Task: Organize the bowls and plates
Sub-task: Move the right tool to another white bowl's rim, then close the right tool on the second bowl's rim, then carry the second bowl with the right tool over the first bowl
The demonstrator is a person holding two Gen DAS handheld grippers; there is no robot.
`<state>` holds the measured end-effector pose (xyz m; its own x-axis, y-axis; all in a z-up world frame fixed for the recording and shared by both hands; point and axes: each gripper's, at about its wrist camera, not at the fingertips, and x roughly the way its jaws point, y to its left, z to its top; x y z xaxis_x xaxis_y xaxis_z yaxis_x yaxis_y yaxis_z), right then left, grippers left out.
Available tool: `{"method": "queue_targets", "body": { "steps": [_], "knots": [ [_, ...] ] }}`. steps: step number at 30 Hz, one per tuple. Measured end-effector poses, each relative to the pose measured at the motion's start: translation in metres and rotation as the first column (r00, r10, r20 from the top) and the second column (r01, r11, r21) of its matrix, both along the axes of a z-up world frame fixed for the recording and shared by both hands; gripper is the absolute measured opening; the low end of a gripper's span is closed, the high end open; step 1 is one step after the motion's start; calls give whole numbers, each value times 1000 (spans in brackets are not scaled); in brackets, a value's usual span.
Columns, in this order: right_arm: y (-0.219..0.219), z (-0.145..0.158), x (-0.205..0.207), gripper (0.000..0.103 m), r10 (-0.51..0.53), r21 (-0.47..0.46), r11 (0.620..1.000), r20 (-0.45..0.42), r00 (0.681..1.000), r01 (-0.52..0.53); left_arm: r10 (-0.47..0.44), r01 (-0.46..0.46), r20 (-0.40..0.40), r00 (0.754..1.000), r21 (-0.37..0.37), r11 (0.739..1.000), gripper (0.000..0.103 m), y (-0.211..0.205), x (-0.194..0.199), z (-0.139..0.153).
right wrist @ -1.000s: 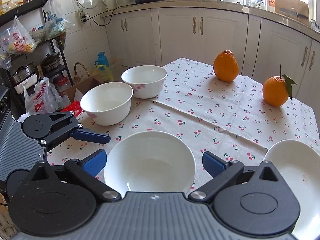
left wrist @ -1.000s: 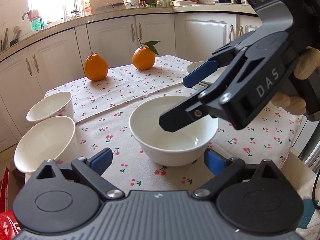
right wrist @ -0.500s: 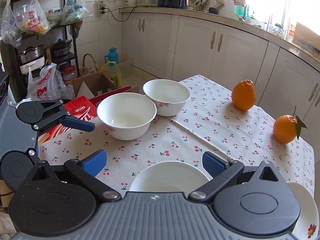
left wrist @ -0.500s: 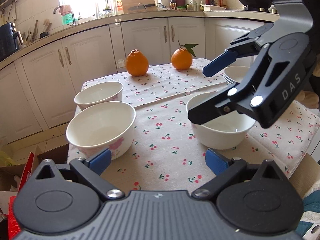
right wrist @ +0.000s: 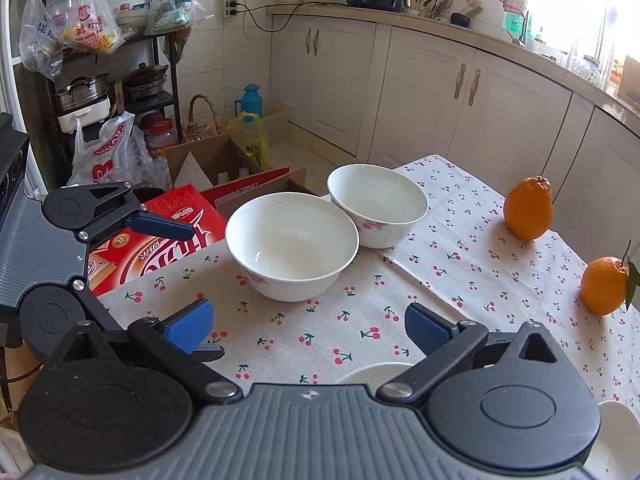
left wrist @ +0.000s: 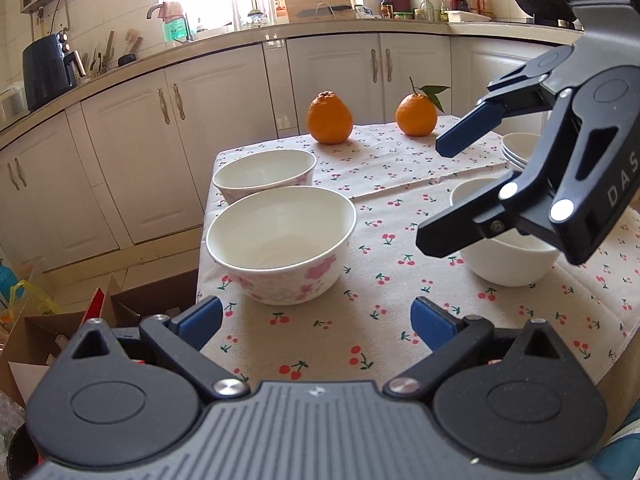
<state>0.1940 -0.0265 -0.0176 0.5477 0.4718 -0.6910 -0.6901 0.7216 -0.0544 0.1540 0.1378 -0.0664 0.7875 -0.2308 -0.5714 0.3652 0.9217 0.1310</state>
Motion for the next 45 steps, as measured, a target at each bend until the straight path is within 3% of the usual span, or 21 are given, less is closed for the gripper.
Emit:
{"method": "queue_targets", "body": {
  "steps": [33, 45],
  "knots": [
    [49, -28, 90, 102, 72, 15, 997, -154, 985, -71, -18, 18, 0, 1000, -32, 999, 97, 14, 54, -7],
    [55, -36, 104, 92, 86, 38, 996, -198, 976, -80, -40, 39, -8, 999, -46, 998, 93, 16, 59, -8]
  ]
}}
